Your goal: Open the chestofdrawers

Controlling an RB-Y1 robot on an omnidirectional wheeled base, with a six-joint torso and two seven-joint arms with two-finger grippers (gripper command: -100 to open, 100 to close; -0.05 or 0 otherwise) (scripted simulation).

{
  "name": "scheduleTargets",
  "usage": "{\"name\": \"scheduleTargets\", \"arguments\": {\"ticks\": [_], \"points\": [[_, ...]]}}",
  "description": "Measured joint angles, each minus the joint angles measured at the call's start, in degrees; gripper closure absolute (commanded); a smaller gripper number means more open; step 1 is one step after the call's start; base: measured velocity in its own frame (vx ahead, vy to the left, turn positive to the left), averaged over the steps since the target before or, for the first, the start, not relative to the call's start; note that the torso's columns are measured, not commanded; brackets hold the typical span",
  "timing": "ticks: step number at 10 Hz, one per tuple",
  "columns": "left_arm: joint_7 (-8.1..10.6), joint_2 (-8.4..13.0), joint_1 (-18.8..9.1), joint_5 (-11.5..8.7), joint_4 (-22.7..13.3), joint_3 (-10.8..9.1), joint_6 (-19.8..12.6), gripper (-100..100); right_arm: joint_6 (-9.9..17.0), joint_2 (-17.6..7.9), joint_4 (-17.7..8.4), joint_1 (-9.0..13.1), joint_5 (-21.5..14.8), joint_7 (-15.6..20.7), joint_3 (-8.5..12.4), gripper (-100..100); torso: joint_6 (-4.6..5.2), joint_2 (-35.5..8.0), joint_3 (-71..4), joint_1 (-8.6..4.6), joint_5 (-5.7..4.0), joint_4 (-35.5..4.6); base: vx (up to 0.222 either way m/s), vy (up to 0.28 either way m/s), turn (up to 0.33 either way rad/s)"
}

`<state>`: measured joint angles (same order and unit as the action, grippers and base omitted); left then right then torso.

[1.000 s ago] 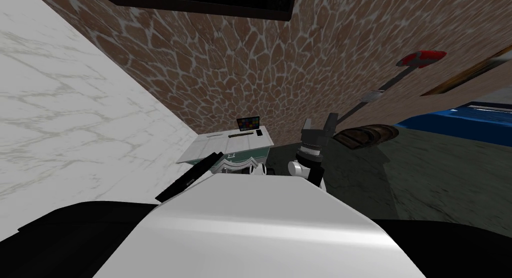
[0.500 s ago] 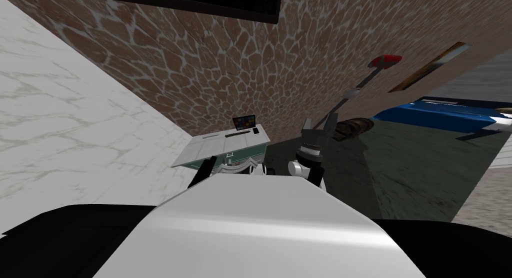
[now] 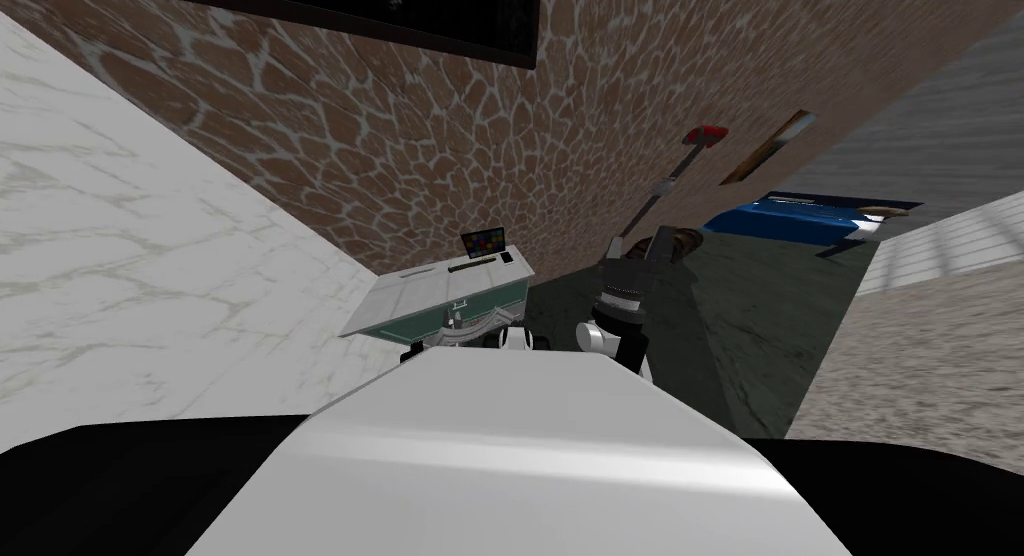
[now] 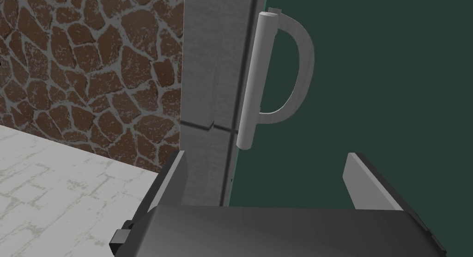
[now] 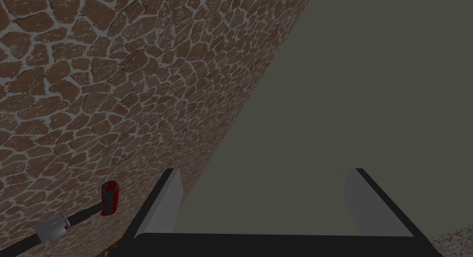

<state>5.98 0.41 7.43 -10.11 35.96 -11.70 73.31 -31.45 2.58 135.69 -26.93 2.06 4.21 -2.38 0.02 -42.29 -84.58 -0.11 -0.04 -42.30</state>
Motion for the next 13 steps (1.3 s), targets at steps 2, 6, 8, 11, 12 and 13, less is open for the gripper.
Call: {"name": "scheduleTargets", "arguments": {"ticks": [2, 6, 8, 11, 12, 13], "points": [[-2.03, -0.42, -3.78, -1.55, -2.64, -2.38, -0.67, -100, 0.00, 0.00, 0.00, -0.01, 0.00, 0.00, 0.01, 0, -0.07, -0.06, 0.05, 0.13, 0.03, -0.02, -0.132, 0.033, -0.195], [-5.55, -1.22, -10.37, -4.50, -6.94, -6.97, -1.56, -100, 0.00, 0.00, 0.00, 0.01, 0.00, 0.00, 0.00, 0, 0.00, -0.15, 0.10, 0.14, 0.05, -0.04, -0.142, 0.020, -0.231], [-7.14, -1.24, -13.75, -5.86, -8.95, -9.02, -2.41, -100, 0.00, 0.00, 0.00, 0.00, 0.00, 0.00, 0.01, 0, -0.04, 0.01, 0.00, 0.11, 0.03, 0.02, -0.118, 0.008, -0.154], [-7.22, -1.44, -13.32, -5.67, -7.57, -8.75, -2.87, 100, -0.01, -0.01, 0.01, -0.05, 0.00, 0.00, 0.02, 0, -0.12, 0.47, -0.27, 0.14, 0.03, 0.14, 0.085, -0.006, 0.240], [-6.01, -1.02, -11.50, -4.74, -7.07, -7.31, -2.34, 100, -0.01, -0.01, 0.02, -0.06, 0.00, 0.00, 0.02, 0, -0.06, 0.63, -0.37, 0.06, 0.01, 0.18, 0.240, -0.045, 0.356], [-4.78, -0.87, -9.89, -3.67, -5.81, -5.66, -1.57, 100, -0.02, -0.01, 0.02, -0.07, 0.00, 0.00, 0.02, 0, -0.01, 0.43, -0.26, 0.04, 0.02, 0.13, 0.162, -0.032, 0.142]]}}
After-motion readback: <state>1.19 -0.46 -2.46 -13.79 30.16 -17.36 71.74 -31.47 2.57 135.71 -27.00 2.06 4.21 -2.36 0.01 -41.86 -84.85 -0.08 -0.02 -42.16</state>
